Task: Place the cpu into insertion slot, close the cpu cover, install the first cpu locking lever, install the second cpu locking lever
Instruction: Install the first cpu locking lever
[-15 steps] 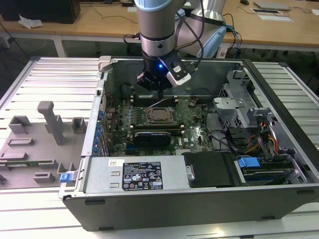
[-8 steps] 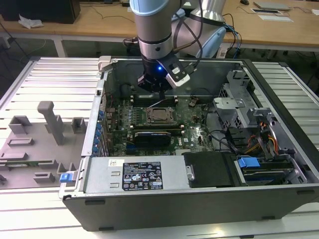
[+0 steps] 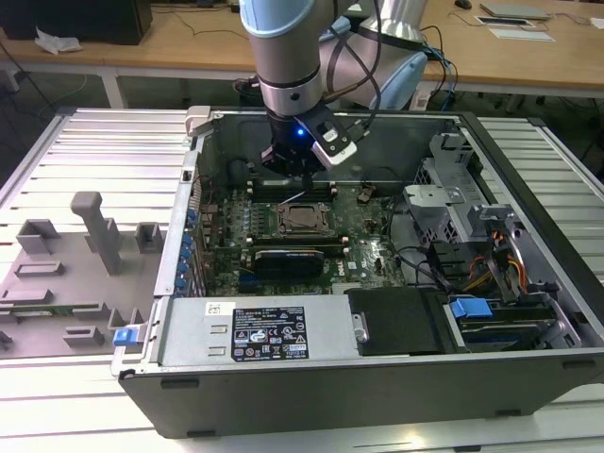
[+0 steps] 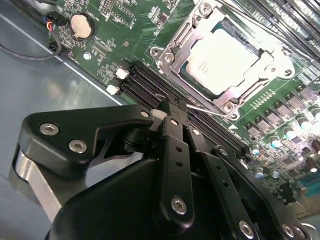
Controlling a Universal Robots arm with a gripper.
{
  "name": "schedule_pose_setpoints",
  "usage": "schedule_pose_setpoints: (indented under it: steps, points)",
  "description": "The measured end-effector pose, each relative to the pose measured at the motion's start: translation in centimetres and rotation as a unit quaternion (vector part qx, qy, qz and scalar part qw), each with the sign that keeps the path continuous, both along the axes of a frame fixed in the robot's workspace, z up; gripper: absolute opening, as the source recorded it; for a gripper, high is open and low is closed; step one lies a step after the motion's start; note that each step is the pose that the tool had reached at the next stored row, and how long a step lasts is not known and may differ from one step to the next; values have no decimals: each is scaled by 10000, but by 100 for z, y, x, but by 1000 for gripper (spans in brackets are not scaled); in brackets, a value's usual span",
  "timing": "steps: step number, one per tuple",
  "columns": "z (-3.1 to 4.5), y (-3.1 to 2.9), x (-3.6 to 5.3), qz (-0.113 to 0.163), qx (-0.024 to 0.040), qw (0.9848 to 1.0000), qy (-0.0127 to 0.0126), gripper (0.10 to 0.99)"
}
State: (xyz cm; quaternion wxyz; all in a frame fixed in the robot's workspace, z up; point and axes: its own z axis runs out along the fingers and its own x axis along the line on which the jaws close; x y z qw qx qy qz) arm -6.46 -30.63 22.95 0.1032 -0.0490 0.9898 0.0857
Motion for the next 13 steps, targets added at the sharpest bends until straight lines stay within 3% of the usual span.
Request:
schedule_pose_setpoints:
  steps: [3,13]
  points:
    - [-28,2,-7,0,-8,10000,-29,106]
    - [-106,19,-7,-244,-58,9997,-29,106]
